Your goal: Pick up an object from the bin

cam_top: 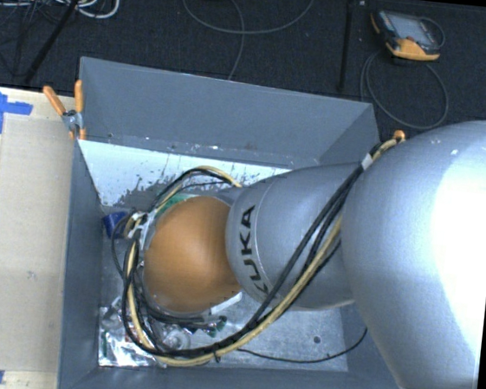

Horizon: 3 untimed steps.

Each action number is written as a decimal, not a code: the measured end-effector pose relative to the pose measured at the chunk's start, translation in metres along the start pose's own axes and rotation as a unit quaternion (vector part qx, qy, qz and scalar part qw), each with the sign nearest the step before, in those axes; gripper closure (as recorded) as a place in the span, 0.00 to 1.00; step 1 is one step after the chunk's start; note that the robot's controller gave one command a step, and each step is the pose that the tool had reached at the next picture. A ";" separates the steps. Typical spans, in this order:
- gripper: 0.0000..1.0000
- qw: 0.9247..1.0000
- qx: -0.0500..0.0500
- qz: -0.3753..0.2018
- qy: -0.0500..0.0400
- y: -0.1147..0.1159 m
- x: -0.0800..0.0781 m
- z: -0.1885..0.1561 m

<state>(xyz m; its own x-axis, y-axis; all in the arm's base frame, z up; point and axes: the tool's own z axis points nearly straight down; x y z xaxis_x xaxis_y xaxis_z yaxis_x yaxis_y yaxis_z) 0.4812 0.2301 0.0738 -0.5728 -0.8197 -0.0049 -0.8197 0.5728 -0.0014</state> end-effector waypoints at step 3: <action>1.00 1.000 -0.001 0.005 0.002 0.001 -0.004 -0.066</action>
Offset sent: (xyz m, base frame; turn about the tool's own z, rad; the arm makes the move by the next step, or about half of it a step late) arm 0.0000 0.0000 0.0000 0.0000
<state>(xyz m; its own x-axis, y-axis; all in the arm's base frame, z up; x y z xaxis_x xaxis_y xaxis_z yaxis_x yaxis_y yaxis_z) 0.4824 0.2339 0.1395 -0.5804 -0.8143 -0.0010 -0.8143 0.5804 0.0002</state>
